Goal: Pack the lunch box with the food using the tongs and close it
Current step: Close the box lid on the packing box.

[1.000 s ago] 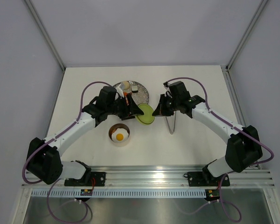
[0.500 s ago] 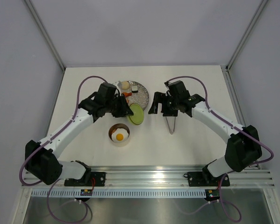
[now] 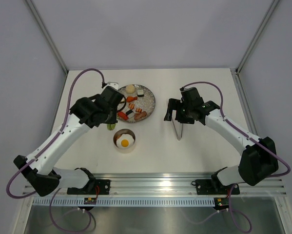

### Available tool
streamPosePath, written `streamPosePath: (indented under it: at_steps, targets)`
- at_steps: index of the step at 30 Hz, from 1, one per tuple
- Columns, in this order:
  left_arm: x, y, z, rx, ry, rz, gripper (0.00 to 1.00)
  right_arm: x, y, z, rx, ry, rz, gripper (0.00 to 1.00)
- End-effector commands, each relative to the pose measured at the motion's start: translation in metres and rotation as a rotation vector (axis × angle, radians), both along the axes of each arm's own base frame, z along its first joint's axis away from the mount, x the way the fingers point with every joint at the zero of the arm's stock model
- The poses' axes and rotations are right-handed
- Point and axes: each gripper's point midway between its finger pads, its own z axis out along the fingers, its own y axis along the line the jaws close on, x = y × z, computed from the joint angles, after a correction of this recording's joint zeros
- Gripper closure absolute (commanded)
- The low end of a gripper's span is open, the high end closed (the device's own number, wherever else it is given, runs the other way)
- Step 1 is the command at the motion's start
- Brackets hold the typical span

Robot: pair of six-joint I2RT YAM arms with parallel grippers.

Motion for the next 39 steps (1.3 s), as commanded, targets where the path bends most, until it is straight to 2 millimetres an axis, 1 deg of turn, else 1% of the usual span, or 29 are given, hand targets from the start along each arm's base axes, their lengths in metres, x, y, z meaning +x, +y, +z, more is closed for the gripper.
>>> streamPosePath:
  at_steps: [1,5,8,10,13,15,18,19,21,22,23,25,26,30,33,36,39]
  targets:
    - [-0.010,0.024,0.006,0.262,-0.022,0.025,1.00,-0.001,-0.004,0.001,-0.012,-0.012,-0.005,0.01]
    - [-0.013,0.005,0.006,0.307,-0.040,-0.027,1.00,-0.002,-0.005,-0.001,-0.017,-0.004,-0.008,0.01]
    - [-0.013,-0.001,0.002,0.360,-0.050,-0.029,1.00,-0.002,-0.005,-0.001,-0.017,-0.002,-0.007,0.01]
    - [-0.013,-0.007,-0.004,0.388,-0.052,-0.033,1.00,-0.002,-0.005,-0.002,-0.017,0.002,-0.006,0.01]
    - [-0.012,-0.012,-0.015,0.441,-0.079,-0.015,1.00,0.000,-0.005,-0.002,-0.017,0.001,-0.020,0.01]
    - [-0.011,-0.012,-0.019,0.467,-0.094,0.003,1.00,0.002,-0.005,0.001,-0.008,-0.007,-0.036,0.01]
    - [-0.008,-0.014,-0.023,0.511,-0.145,0.032,1.00,0.002,-0.006,-0.002,0.002,0.005,-0.034,0.01]
    - [-0.009,-0.013,-0.026,0.534,-0.150,0.031,1.00,0.002,-0.009,-0.003,0.004,0.017,-0.036,0.01]
    - [-0.010,-0.016,-0.031,0.558,-0.173,0.037,1.00,0.006,-0.020,-0.008,0.025,0.045,-0.062,0.01]
    - [-0.012,-0.013,-0.035,0.587,-0.171,0.035,1.00,0.005,-0.028,-0.014,0.030,0.062,-0.081,0.01]
    - [-0.012,-0.014,-0.039,0.610,-0.167,0.032,1.00,0.011,-0.040,-0.011,0.057,0.057,-0.116,0.01]
    - [-0.014,-0.013,-0.041,0.646,-0.179,0.032,1.00,0.011,-0.052,-0.015,0.067,0.066,-0.142,0.00]
    - [-0.014,-0.014,-0.046,0.670,-0.174,0.029,1.00,0.014,-0.063,-0.013,0.064,0.055,-0.164,0.01]
    - [-0.017,-0.023,-0.057,0.709,-0.187,0.002,1.00,0.015,-0.081,-0.017,0.040,0.062,-0.194,0.01]
    - [-0.023,-0.022,-0.064,0.753,-0.189,0.008,1.00,0.014,-0.081,-0.018,0.047,0.069,-0.193,0.00]
    - [-0.029,-0.025,-0.074,0.790,-0.184,-0.013,1.00,0.014,-0.077,-0.018,0.074,0.073,-0.192,0.01]
    - [-0.032,-0.026,-0.078,0.800,-0.181,-0.027,1.00,0.013,-0.077,-0.022,0.072,0.084,-0.190,0.00]
